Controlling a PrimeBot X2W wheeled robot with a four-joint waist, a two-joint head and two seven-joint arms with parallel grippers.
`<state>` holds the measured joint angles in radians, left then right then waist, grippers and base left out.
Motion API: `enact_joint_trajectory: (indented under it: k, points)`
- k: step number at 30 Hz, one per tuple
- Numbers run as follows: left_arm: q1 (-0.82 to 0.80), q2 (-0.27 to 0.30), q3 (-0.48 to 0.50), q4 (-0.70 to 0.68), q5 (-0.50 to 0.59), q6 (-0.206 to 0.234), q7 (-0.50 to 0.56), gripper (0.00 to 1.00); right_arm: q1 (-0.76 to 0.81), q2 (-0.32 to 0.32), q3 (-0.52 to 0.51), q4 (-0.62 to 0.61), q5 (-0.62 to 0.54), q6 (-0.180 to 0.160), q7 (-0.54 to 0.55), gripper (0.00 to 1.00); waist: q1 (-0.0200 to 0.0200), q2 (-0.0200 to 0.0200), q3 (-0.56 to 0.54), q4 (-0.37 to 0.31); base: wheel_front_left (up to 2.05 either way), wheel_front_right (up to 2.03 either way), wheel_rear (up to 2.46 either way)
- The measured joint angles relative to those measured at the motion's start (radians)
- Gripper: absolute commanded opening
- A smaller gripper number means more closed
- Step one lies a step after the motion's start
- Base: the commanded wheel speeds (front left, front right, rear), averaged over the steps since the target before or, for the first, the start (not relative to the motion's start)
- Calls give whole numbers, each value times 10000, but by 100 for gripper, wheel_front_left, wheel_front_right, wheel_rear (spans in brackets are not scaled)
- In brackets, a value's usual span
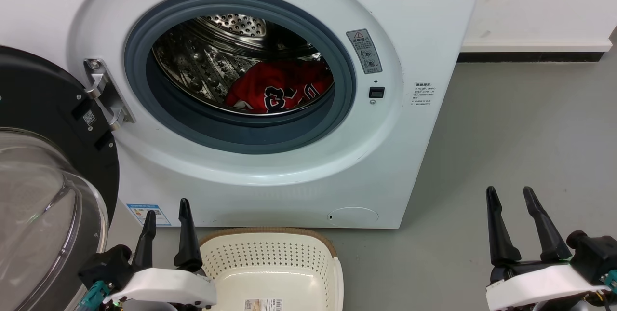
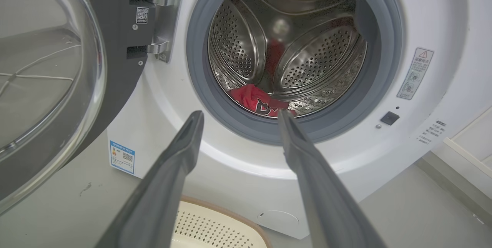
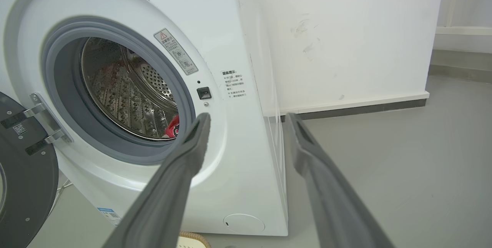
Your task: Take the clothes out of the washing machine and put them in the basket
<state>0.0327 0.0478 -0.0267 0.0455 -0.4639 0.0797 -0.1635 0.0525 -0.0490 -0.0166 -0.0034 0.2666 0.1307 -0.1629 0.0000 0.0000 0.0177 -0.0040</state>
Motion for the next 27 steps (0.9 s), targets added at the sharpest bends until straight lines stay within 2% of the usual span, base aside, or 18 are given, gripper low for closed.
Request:
enact_joint_trajectory:
  k: [27]
  points:
    - [215, 10, -190, -180, 2259, 261, -602, 100, 314, -2, 13, -384, -2466, 2, -585, 100, 0, 0, 42, -9, 0, 0, 0]
